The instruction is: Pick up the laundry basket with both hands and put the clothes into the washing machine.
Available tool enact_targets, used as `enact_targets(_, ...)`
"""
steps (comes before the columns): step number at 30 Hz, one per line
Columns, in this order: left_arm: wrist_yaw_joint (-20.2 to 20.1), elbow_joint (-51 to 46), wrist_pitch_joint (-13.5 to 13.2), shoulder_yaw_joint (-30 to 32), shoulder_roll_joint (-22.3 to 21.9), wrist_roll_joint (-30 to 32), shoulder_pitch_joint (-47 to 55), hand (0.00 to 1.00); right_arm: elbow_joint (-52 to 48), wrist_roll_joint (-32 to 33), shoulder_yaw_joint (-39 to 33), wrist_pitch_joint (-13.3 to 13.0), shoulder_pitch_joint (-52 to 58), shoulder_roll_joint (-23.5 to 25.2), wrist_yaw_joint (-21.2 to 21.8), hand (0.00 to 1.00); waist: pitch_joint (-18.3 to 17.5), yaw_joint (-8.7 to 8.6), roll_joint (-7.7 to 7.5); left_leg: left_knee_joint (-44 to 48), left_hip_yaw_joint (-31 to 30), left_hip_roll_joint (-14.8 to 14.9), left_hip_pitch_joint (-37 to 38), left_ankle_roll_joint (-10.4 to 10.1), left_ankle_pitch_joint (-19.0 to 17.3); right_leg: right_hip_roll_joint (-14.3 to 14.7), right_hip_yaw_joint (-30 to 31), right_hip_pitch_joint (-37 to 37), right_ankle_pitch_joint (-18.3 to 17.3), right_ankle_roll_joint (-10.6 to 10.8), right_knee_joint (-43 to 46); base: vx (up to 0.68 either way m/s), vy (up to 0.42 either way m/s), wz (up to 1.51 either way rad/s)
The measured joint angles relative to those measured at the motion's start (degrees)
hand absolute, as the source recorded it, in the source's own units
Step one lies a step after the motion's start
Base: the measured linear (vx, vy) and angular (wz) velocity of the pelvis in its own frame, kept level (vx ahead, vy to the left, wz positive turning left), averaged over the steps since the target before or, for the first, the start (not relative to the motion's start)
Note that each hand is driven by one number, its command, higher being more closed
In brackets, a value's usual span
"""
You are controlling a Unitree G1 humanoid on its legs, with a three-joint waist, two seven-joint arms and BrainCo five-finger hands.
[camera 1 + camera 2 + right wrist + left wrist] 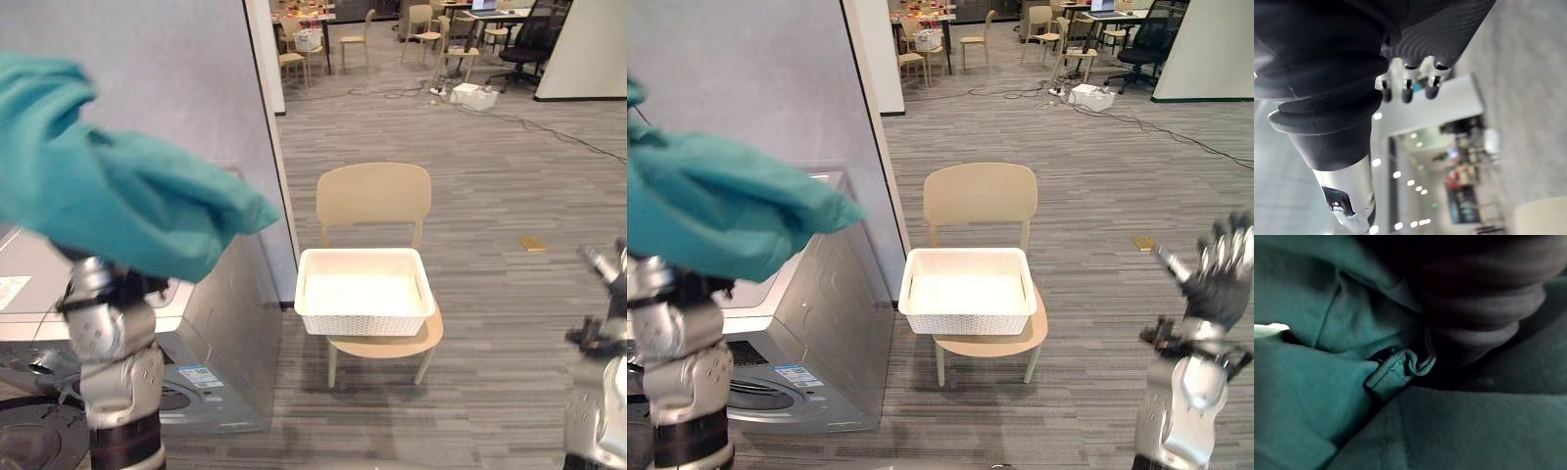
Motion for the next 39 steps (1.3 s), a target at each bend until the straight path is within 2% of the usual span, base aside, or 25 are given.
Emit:
enact_targets(1,-0.07,0.0,-0.03,0.82,-0.59,0.02,0.96,1.0,0.41,-0.22,-0.22,0.03,0.65,0.72,0.02,0.0,-0.01,0.05,-0.02,-0.02,-0.08,0.0,-0.03,0.03,-0.06,0.0,-0.07,0.02,-0.02,0.01,-0.05,0.01,-0.002,0.15)
enact_targets(3,-0.32,0.1,-0.23,8.23,-6.35,-0.3,8.54,1.0,6.01,-1.32,-3.37,0.09,5.34,6.17,0.91,0.0,-0.24,0.21,0.27,-0.11,-0.92,-0.04,-0.52,-0.14,-0.26,-0.07,-0.92,0.14,-0.18,0.18,-0.32,0.02,-0.001,0.17)
enact_targets(5,-0.6,0.46,-0.87,12.23,-10.31,-0.53,11.99,1.0,11.03,-1.19,-6.51,0.17,7.57,9.2,1.02,0.0,-0.25,0.52,0.26,-0.1,-1.62,0.0,-0.97,-0.14,-0.26,-0.11,-1.61,0.32,-0.2,0.21,-0.58,0.01,-0.004,0.24)
enact_targets(6,-1.02,2.09,-1.8,14.85,-13.57,-2.23,15.3,1.0,15.79,-0.55,-9.9,0.29,9.61,11.86,1.03,0.0,-0.24,1.34,0.28,-0.12,-2.41,0.04,-1.74,-0.14,-0.27,-0.26,-2.49,0.42,-0.36,0.42,-0.67,0.0,-0.003,0.26)
enact_targets(9,-2.39,7.61,-2.2,14.65,-15.93,-9.39,21.08,1.0,20.45,2.66,-12.44,1.1,14.27,14.97,1.04,0.0,-0.24,2.16,0.14,-0.44,-3.32,0.02,-1.62,-0.02,-0.49,-0.7,-3.72,1.07,-1.25,0.61,-0.17,0.02,0.012,0.26)
enact_targets(13,-2.97,15.1,-2.0,10.4,-17.32,-10.4,24.47,1.0,26.73,8.22,-12.32,0.91,15.62,15.42,2.15,0.0,-0.29,3.15,-1.11,2.09,-3.32,0.61,-1.81,-0.05,-2.23,-1.74,-4.36,1.17,-3.0,1.11,2.87,0.01,0.03,0.08)
enact_targets(15,-3.83,23.37,-1.61,10.01,-17.59,-13.43,24.07,1.0,35.56,11.01,-12.44,1.0,14.45,15.3,3.65,0.0,-0.54,3.24,-1.52,3.32,-3.26,1.03,-2.09,-0.45,-3.03,-1.84,-4.57,1.12,-3.89,1.3,4.06,0.01,0.005,0.05)
enact_targets(17,-3.75,37.9,-0.46,10.67,-17.13,-14.24,22.87,1.0,49.29,14.63,-12.91,1.53,13.02,14.81,3.97,0.0,-1.23,3.42,-2.54,4.57,-3.27,1.58,-2.36,-1.02,-4.07,-1.76,-5.04,1.23,-4.78,1.1,4.79,0.03,-0.018,0.05)
enact_targets(19,-3.64,49.61,0.98,11.19,-16.6,-15.43,21.59,1.0,56.63,17.73,-13.16,3.01,12.33,14.17,4.82,0.0,-1.41,3.43,-2.85,5.2,-3.14,1.83,-2.47,-1.12,-4.58,-1.72,-5.28,1.53,-5.18,1.23,5.06,0.05,-0.016,-0.01)
enact_targets(20,-3.67,57.8,1.75,11.32,-16.2,-15.36,20.48,1.0,60.22,18.46,-13.62,4.1,11.61,14.08,4.8,0.0,-1.44,3.29,-2.82,5.05,-3.14,1.83,-2.43,-1.14,-4.62,-1.75,-5.18,1.41,-5.34,1.21,5.26,0.05,-0.004,-0.03)
enact_targets(24,-3.78,75.13,4.29,12.47,-15.53,-13.26,16.24,1.0,66.91,16.33,-16.18,5.84,7.49,13.43,4.32,0.0,-1.38,3.25,-2.76,4.84,-3.34,1.8,-2.15,-1.02,-4.55,-1.6,-4.11,1.07,-5.43,0.88,5.39,0.04,-0.002,-0.08)
enact_targets(26,-3.86,78.38,4.56,12.91,-15.53,-12.5,15.59,1.0,67.43,14.16,-13.42,5.84,4.83,12.55,3.82,0.0,-0.98,3.25,-2.44,5.87,-3.73,1.76,-1.52,-1.02,-4.38,-1.64,-4.03,1.94,-5.37,0.78,5.79,0.05,-0.003,0.01)
enact_targets(28,-3.92,79.17,4.56,12.46,-15.59,-11.35,15.13,1.0,67.32,11.96,-7.92,5.61,1.63,11.57,3.63,0.0,0.13,3.3,-2.71,7.64,-4.33,1.97,-1.68,-0.61,-5.08,-1.5,-4.37,2.11,-6.07,0.59,6.76,0.0,-0.018,0.14)
enact_targets(30,-4.55,78.76,4.41,10.1,-15.51,-11.26,14.43,1.0,66.78,10.68,-0.94,5.01,-2.53,10.68,3.79,0.0,2.27,3.55,-2.1,11.15,-6.4,2.63,-4.36,-0.26,-5.94,-1.56,-6.05,1.96,-6.79,0.15,8.06,-0.06,-0.05,0.47)
enact_targets(31,-4.91,77.71,4.4,8.85,-15.45,-11.25,13.58,1.0,66.16,10.17,3.08,4.57,-4.87,10.19,4.33,0.0,4.18,4.28,-1.8,12.96,-8.61,2.86,-6.48,-0.2,-5.97,-1.68,-7.82,1.66,-7.5,-0.07,9.51,-0.09,-0.052,0.81)
enact_targets(33,-4.93,75.7,4.25,7.87,-15.51,-11.28,11.97,1.0,65.46,9.52,6.69,3.74,-6.35,8.96,4.89,0.0,5.99,5.78,-1.34,14.52,-12.04,2.89,-9.46,-0.43,-5.75,-2.31,-10.92,0.45,-9.25,-0.48,12.67,-0.12,-0.058,0.97)
enact_targets(34,-4.91,73.75,4.1,6.68,-15.45,-11.29,11.65,1.0,64.6,8.73,9.15,3.3,-6.75,8.8,4.83,0.0,7.07,6.71,-1.55,14.35,-14.96,1.96,-11.59,-0.8,-4.86,-3.56,-13.72,-0.97,-11.34,-0.55,15.9,-0.17,-0.093,1.42)
enact_targets(35,-4.89,71.96,4.04,5.89,-15.38,-11.21,11.36,1.0,64.3,7.85,10.72,3.22,-6.92,8.53,4.79,0.0,7.86,6.88,-2.55,13.05,-18.02,0.73,-12.92,-0.47,-3.17,-5.63,-17.39,-1.75,-13.54,-0.68,19.55,-0.14,-0.099,1.51)
enact_targets(37,-4.86,70.7,4.07,4.51,-15.28,-10.88,10.73,1.0,64.32,7.57,12.03,3.24,-6.95,8.48,4.59,0.0,8.89,7.42,-2.82,11.75,-19.84,-0.13,-13.95,-0.3,-1.86,-7.99,-21.44,-2.14,-15.51,-0.89,22.89,-0.08,-0.11,1.29)
enact_targets(38,-4.81,70.56,4.11,4.13,-15.22,-10.71,10.36,1.0,64.39,7.57,12.42,3.29,-6.81,8.45,4.41,0.0,9.17,8.22,-3.01,11.58,-17.59,0.89,-15.43,0.38,-2.27,-9.23,-24.35,-2.16,-15.88,-1.41,23.74,-0.06,-0.136,1.41)
enact_targets(39,-4.72,70.07,4.13,2.68,-14.97,-10.18,10.15,1.0,64.55,7.56,12.31,3.29,-7.23,8.15,3.85,0.0,9.3,8.15,-3.22,16.42,-14.36,2.55,-17.86,1.62,-3.16,-10.86,-28.18,-1.97,-15.69,-1.78,23.97,-0.05,-0.118,1.12)
